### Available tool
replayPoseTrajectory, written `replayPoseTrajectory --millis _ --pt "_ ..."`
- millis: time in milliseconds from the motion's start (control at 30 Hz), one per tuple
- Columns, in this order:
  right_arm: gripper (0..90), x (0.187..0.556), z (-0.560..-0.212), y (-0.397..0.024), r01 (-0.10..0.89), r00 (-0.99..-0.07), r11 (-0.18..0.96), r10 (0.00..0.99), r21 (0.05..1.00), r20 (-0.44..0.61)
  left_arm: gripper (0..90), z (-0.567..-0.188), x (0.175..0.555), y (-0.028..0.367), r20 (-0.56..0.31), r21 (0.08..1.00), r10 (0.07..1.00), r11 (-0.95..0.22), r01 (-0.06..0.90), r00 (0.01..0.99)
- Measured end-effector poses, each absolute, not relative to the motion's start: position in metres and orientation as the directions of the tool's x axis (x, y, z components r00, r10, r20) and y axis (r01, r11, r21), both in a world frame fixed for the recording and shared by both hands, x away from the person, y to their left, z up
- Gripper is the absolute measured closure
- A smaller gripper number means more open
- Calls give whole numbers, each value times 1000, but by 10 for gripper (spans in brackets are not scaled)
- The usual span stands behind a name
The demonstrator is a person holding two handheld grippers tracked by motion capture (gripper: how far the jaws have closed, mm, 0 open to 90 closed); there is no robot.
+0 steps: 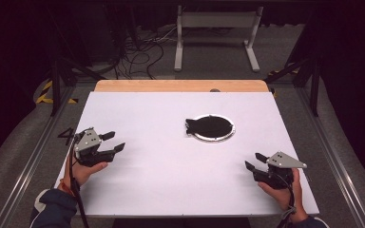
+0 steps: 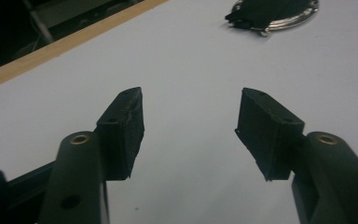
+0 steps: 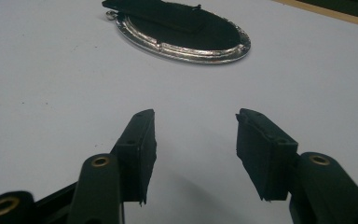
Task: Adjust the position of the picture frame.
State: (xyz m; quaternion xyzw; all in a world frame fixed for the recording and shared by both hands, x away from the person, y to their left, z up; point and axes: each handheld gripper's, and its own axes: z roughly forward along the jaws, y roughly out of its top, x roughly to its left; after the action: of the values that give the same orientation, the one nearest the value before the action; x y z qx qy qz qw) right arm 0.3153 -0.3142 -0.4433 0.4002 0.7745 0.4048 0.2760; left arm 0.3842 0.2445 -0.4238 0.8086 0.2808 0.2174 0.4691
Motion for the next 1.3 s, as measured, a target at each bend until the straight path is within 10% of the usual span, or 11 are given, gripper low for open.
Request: replayPoseTrajectory --millis 600,1300 --pt "719 347 -432 -300 396 -546 324 835 859 -63 829 -407 438 189 42 875 573 -416 247 818" --pt "900 392 -426 -274 427 -562 378 823 821 -87 864 -415 512 98 38 816 531 -505 281 846"
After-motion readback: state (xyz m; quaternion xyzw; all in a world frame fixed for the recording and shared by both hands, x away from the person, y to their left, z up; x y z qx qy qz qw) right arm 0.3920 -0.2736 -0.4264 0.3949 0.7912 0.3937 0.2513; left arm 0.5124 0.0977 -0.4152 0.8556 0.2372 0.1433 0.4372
